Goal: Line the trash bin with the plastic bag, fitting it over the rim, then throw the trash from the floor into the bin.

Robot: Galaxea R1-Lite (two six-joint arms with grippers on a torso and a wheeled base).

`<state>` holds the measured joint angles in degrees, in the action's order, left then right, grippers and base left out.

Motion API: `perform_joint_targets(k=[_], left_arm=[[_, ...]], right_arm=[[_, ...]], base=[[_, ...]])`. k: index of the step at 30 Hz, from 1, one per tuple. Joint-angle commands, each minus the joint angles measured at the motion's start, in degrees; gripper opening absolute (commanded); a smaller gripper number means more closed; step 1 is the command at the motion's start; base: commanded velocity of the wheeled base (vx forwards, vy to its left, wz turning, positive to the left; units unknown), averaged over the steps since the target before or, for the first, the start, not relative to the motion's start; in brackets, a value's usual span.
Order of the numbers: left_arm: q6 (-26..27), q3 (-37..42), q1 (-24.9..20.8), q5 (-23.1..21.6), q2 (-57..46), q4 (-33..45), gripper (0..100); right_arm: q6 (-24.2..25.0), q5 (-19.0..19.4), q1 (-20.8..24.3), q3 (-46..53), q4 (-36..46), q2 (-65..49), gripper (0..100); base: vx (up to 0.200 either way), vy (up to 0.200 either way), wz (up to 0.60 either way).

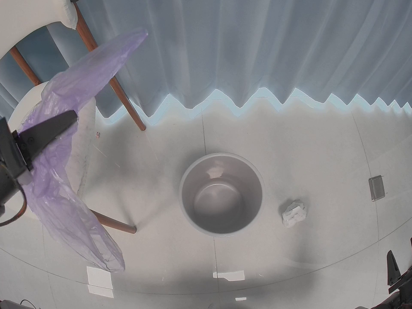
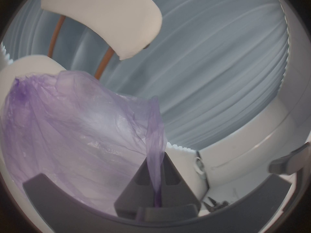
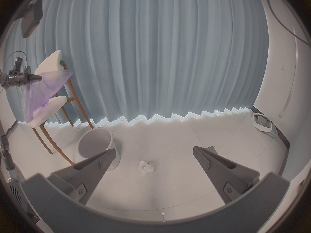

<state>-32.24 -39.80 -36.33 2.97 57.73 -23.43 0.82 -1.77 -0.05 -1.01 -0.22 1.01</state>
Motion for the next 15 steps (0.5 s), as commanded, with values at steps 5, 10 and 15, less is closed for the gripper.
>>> perform_joint_targets(k=[5,10,15], left_arm=[[-2.6,0.4,-2.1,-14.5,-5.0,0.1,0],[-2.7,-2.8,-3.0,-18.6,-0.5,-0.1,0],[-8.9,-9.1,-7.4,-18.7,4.1,-0.7,0]], right_arm=[[0.0,0.0,0.0,1.0,0.0,-1.0,100],[0.0,0.0,0.0,1.0,0.0,-1.0,100],[0.0,0.0,0.0,1.0,0.0,-1.0,100]], base=[[0.0,0.0,0.0],[0.0,0.0,0.0],[0.0,0.0,0.0]])
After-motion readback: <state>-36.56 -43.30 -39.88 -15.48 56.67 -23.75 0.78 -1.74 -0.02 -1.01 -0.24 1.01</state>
